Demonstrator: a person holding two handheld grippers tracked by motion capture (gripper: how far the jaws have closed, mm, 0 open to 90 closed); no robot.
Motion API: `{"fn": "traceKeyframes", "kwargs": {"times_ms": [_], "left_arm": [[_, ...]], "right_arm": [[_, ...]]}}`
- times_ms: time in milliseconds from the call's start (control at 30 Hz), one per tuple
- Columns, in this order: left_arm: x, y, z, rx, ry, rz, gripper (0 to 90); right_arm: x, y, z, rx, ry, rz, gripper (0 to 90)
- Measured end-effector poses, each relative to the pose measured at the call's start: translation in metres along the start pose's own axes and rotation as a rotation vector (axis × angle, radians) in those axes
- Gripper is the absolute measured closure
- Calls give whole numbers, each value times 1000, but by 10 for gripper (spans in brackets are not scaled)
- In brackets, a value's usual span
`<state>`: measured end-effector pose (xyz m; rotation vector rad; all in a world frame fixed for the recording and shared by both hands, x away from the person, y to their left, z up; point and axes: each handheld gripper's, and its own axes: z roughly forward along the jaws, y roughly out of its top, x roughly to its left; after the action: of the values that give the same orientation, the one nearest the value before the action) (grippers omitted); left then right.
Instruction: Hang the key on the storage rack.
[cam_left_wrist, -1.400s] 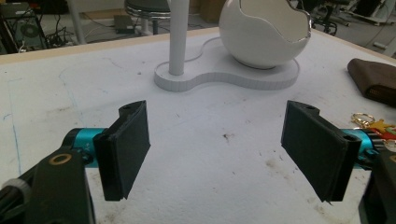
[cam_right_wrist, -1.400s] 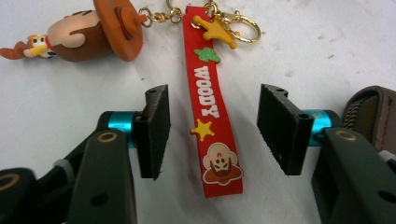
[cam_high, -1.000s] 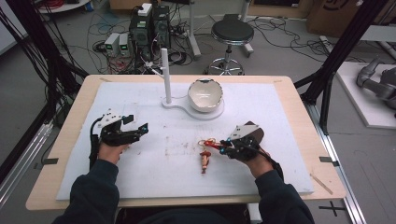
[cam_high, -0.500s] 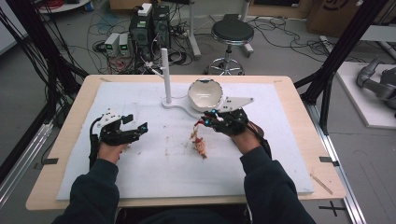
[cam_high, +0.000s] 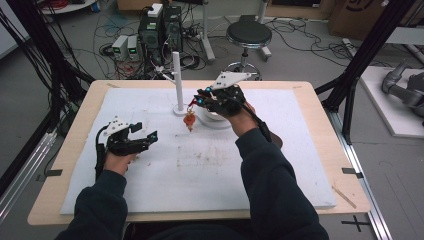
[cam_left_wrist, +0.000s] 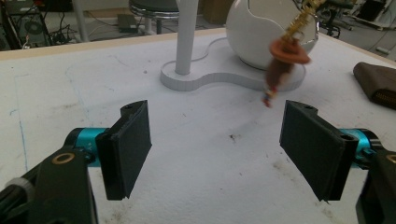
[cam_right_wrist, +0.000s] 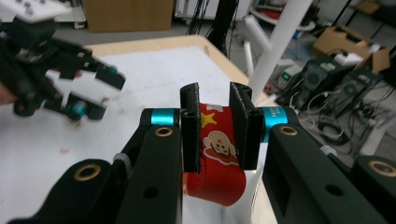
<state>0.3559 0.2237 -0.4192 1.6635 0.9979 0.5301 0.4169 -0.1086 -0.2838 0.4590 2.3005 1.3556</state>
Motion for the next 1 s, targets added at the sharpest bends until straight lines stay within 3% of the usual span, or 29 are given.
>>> {"fn": "traceKeyframes", "kwargs": {"times_ms": [233,633,800,1000], "left_arm": [[0,0,0,-2,-1,-3,246],[1,0,0,-5,-8,-6,246],[3,0,-2,-3,-6,-7,246],[4,0,-4,-11,-1,-10,246]], "right_arm": [[-11,36,18,-52,-26,9,762],[-29,94,43,-60,-126,-1,762],[-29,99,54,-26,-151,-17,761],[-34,78,58,21,-175,27,760]]}}
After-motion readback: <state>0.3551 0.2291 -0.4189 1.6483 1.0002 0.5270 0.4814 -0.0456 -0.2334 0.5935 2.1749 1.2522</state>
